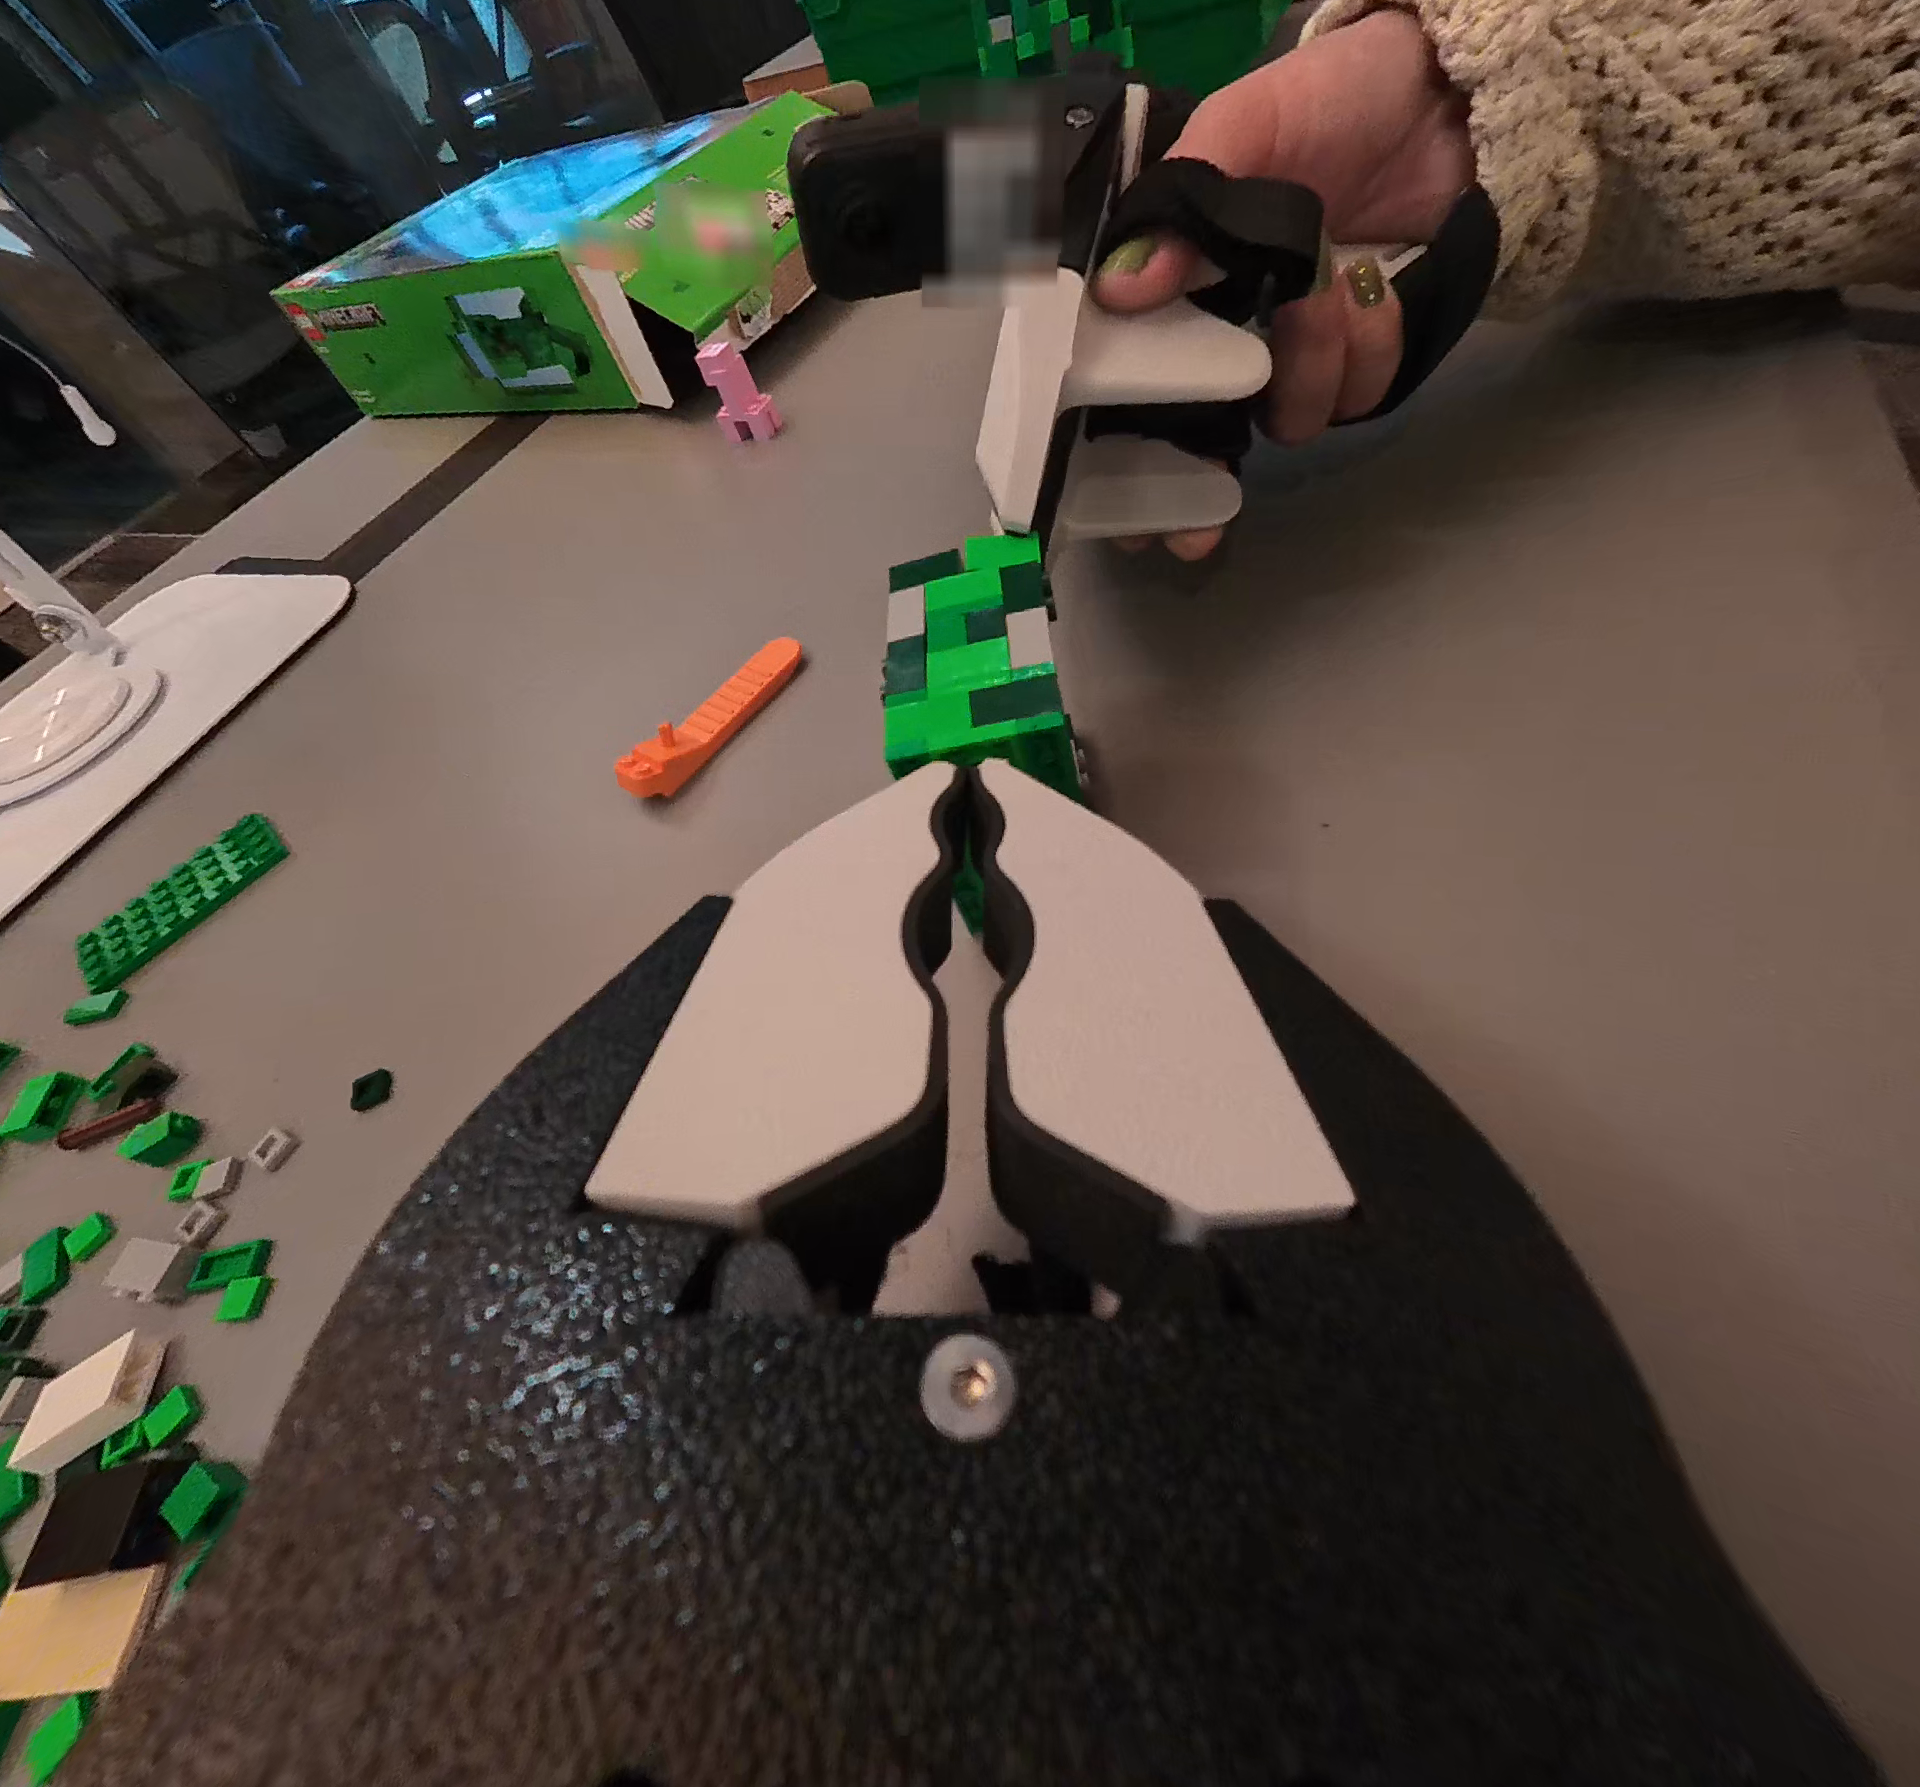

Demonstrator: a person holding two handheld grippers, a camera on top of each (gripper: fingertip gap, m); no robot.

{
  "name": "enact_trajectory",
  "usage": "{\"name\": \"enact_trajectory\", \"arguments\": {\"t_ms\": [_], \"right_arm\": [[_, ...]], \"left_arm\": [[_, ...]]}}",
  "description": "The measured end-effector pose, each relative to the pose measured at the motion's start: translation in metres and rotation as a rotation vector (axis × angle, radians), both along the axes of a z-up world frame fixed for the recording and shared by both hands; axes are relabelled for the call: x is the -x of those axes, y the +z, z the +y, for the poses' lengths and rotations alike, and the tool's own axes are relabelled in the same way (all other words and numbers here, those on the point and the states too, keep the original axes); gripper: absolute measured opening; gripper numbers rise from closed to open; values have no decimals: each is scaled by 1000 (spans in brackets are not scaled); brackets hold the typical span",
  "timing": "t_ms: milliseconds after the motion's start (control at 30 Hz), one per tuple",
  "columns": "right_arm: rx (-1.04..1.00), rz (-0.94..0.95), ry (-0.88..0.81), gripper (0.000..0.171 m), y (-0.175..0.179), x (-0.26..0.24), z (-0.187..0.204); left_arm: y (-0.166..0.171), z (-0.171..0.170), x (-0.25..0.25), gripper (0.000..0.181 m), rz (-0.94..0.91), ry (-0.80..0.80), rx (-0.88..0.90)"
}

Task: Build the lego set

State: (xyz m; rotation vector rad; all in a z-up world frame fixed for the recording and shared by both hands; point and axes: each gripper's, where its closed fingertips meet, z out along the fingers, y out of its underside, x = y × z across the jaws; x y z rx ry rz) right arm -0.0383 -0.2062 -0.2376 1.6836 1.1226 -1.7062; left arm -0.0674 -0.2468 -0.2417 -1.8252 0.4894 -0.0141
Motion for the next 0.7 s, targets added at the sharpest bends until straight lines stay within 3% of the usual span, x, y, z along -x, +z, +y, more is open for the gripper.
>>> {"name": "enact_trajectory", "arguments": {"t_ms": [400, 567, 700], "right_arm": [[-1, -26, 10, 7, 0, 1, 4], [3, -26, -3, 6, 0, 1, 8], [10, -35, 2, 7, -2, 0, 7]], "left_arm": [[0, 1, -3, 0, 22, -17, 1], [27, -3, 10, 0, -52, 60, -72], [17, 5, 0, 47, -82, 50, 58]]}}
